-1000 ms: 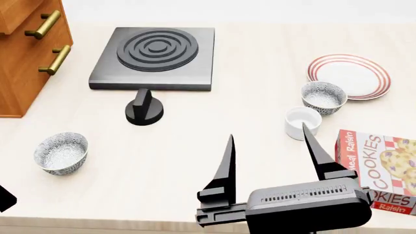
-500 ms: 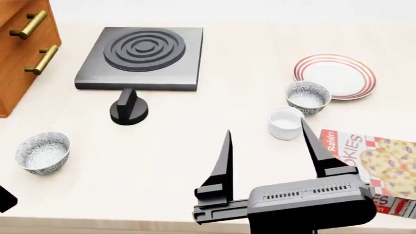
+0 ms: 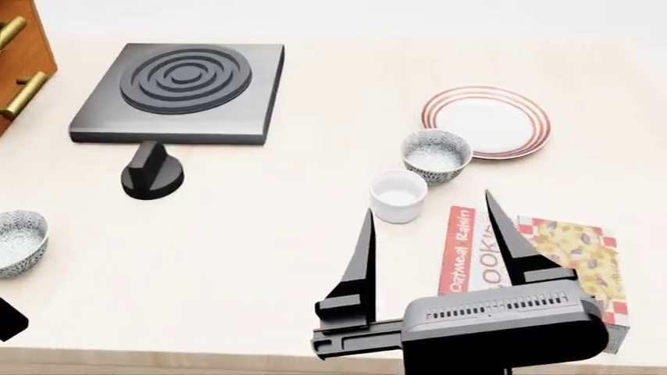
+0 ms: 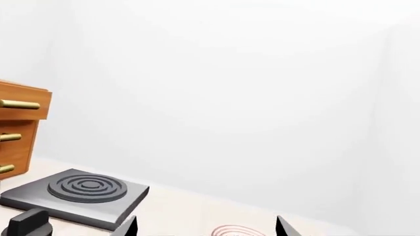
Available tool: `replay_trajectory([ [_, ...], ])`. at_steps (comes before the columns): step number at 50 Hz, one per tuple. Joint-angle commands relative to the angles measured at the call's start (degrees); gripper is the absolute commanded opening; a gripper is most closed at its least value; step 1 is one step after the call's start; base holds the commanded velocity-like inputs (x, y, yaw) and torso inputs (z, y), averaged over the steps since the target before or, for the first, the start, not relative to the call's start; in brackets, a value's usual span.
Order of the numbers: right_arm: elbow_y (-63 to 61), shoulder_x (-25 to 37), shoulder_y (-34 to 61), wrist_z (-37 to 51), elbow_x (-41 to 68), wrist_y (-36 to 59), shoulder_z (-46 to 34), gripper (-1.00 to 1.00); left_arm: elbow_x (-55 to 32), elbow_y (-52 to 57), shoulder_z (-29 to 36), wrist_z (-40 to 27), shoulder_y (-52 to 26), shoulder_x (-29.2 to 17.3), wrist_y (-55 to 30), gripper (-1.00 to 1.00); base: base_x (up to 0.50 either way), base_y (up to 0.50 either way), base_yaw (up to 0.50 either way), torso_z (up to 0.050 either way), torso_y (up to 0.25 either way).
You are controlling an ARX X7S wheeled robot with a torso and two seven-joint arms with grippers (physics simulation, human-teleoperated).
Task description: Pick the akita bowl between the plate and the ramekin and place it on the plate.
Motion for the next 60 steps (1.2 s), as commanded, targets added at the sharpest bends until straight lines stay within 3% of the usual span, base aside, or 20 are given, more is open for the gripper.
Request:
replay_trajectory([
  [1, -0.04, 0.25, 0.04, 0.33, 0.38, 0.02, -0.06, 1.0, -0.24, -0.39, 0.19, -0.15, -0.1, -0.13, 0.28, 1.0, 0.0, -0.25, 0.0, 0.0, 0.0],
  [39, -0.37, 1.12, -0.13, 1.6, 1.42, -0.02, 0.06, 1.0, -1.36, -0.51, 1.1, -1.04, 0.15, -0.87, 0.97, 1.0, 0.0, -0.25, 0.0, 0.0, 0.0],
  [60, 0.43, 1.94, 0.06, 1.67, 1.56, -0.47, -0.79, 1.0, -1.84, -0.59, 1.63, -1.47, 0.18, -1.26, 1.27, 1.0, 0.01, -0.01, 0.0, 0.0, 0.0],
])
